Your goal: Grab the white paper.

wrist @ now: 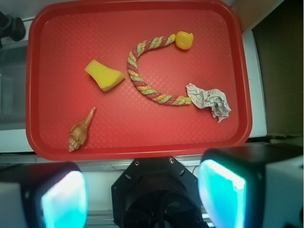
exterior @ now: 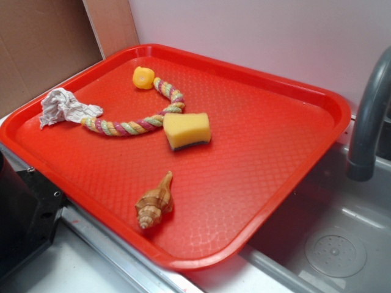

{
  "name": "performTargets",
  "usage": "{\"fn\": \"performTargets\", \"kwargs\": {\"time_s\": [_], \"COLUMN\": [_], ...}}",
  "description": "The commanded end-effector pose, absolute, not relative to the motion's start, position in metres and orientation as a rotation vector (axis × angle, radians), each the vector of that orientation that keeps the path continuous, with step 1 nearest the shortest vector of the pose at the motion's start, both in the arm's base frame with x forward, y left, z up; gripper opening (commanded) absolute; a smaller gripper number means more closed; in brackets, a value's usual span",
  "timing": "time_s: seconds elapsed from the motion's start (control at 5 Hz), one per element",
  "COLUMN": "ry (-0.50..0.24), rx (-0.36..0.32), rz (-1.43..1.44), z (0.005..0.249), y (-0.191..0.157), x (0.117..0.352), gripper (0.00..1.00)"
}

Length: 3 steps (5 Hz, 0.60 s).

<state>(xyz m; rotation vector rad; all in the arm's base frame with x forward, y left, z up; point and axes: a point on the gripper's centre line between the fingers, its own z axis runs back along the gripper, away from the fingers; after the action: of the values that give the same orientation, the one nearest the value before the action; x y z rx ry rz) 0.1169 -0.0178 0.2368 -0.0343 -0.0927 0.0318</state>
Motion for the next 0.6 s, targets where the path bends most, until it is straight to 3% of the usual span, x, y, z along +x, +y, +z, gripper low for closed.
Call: {"fn": "performTargets", "kwargs": {"time_s": [0.0, 0.4], "ry": [-0.093, -0.098], "rx": [-0.034, -0.048], "rz": [0.032, 0.1], "z": [0.2368, 0.2357], "y": [-0.0178, -0.0164], "x": [0.1169, 0.1155], "gripper": [1.0, 1.0]}}
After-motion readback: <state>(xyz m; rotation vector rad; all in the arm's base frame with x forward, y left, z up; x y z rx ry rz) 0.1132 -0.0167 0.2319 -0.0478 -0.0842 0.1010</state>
